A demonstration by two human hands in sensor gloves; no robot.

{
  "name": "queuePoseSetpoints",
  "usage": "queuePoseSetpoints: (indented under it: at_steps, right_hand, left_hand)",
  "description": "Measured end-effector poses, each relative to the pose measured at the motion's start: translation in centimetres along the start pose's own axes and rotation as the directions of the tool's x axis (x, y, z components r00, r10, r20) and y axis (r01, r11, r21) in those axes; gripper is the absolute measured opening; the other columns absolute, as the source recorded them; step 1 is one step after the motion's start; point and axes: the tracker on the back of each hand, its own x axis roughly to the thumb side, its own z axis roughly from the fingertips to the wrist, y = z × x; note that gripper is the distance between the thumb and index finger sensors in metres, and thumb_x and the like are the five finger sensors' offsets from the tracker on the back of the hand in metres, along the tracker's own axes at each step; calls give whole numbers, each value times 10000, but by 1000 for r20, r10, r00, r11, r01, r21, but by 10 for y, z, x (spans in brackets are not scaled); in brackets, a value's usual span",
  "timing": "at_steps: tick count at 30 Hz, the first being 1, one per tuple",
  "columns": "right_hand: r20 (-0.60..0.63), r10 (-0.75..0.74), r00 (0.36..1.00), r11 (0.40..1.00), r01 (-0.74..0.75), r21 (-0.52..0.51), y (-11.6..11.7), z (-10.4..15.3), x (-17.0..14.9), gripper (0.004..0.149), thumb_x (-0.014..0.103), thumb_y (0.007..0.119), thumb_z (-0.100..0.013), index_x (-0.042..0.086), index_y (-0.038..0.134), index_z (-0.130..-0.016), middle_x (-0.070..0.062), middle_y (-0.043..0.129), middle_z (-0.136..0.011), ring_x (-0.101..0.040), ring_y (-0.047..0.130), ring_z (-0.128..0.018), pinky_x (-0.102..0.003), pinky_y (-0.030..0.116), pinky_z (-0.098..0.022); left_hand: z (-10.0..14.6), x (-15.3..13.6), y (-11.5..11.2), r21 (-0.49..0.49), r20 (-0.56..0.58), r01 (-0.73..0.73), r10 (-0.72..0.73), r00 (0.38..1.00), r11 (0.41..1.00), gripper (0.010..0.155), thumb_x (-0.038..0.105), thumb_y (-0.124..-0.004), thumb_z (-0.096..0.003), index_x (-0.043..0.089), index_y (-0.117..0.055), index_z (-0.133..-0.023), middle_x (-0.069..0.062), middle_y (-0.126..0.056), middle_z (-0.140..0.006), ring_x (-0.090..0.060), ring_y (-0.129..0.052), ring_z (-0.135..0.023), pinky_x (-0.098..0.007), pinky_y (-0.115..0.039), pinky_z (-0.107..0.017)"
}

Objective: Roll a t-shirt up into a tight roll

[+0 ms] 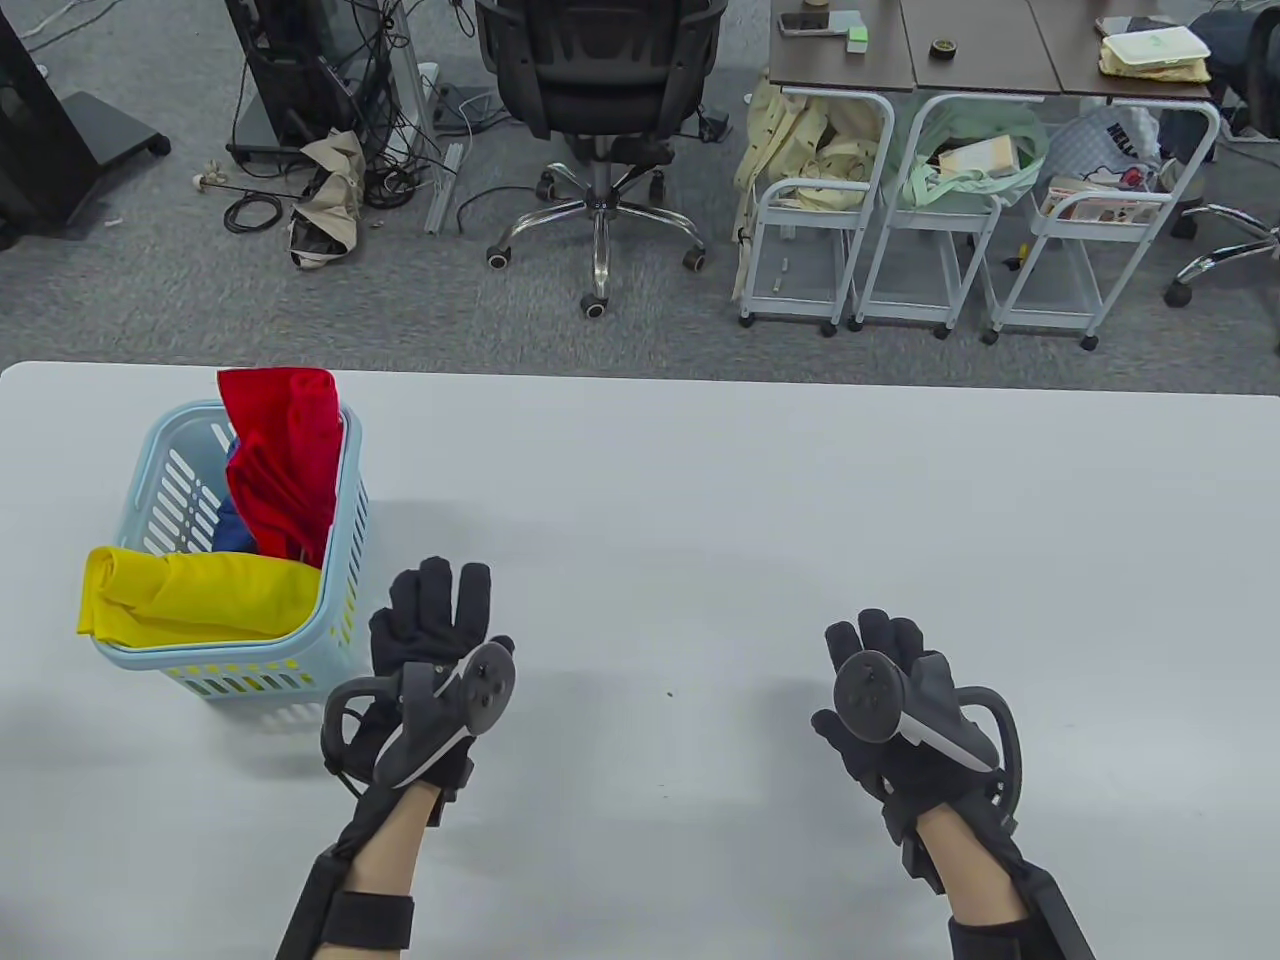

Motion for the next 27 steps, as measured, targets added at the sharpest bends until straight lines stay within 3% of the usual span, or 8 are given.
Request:
queuePoseSetpoints:
  at_steps: [4,10,15,19,22,25,27]
  right_hand:
    - [7,-8,1000,1000,8,18,3,-2,0,825,513,577,-570,214,11,-1090,-153,-43,-1122,-434,-11,-1049,-604,183,-731]
    - [11,-17,1000,1000,16,15,3,-3,0,825,514,576,-569,212,12,-1090,-154,-37,-1123,-440,6,-1052,-606,191,-731]
    - [13,-19,1000,1000,18,17,3,-2,1,826,514,577,-568,209,16,-1091,-159,-27,-1124,-446,26,-1055,-606,205,-731]
    - [20,-18,1000,1000,18,18,3,-2,2,825,514,578,-567,208,19,-1092,-160,-17,-1127,-447,39,-1058,-606,212,-731]
    - [23,-23,999,999,22,24,4,-3,2,824,515,577,-567,207,22,-1093,-161,-9,-1131,-448,47,-1061,-607,217,-732]
    - [25,-30,999,999,29,40,7,-5,1,824,514,580,-565,207,27,-1094,-164,9,-1134,-451,65,-1063,-607,228,-731]
    - [25,-39,999,998,38,43,8,-5,0,806,513,580,-566,208,51,-1093,-164,14,-1136,-450,71,-1064,-607,231,-731]
  left_hand:
    - [-45,-32,42,-26,-162,20,-24,986,999,748,561,-605,-574,263,-306,-1191,-193,-376,-1258,-450,-495,-1115,-596,-555,-770]
    - [-116,-67,78,-100,-294,84,-111,949,991,848,658,-570,-553,286,-157,-1193,-235,-222,-1265,-494,-400,-1130,-635,-534,-769]
    - [-157,-91,65,-232,-438,8,-112,892,973,863,655,-575,-556,304,-91,-1178,-245,-145,-1254,-514,-368,-1128,-647,-544,-762]
    - [-169,-105,48,-296,-551,-24,-150,821,955,916,638,-591,-562,288,25,-1142,-252,-21,-1227,-543,-311,-1120,-659,-534,-762]
    - [-174,-112,42,-299,-588,-72,-125,799,951,961,627,-626,-559,321,120,-1081,-233,-33,-1222,-536,-363,-1124,-652,-573,-752]
    - [-177,-116,37,-306,-605,-73,-135,785,949,985,621,-656,-551,345,146,-1052,-248,-112,-1240,-524,-469,-1115,-634,-638,-732]
    - [-179,-119,34,-302,-616,-101,-113,780,948,960,604,-673,-551,373,99,-1071,-208,-296,-1267,-480,-557,-1105,-618,-659,-726]
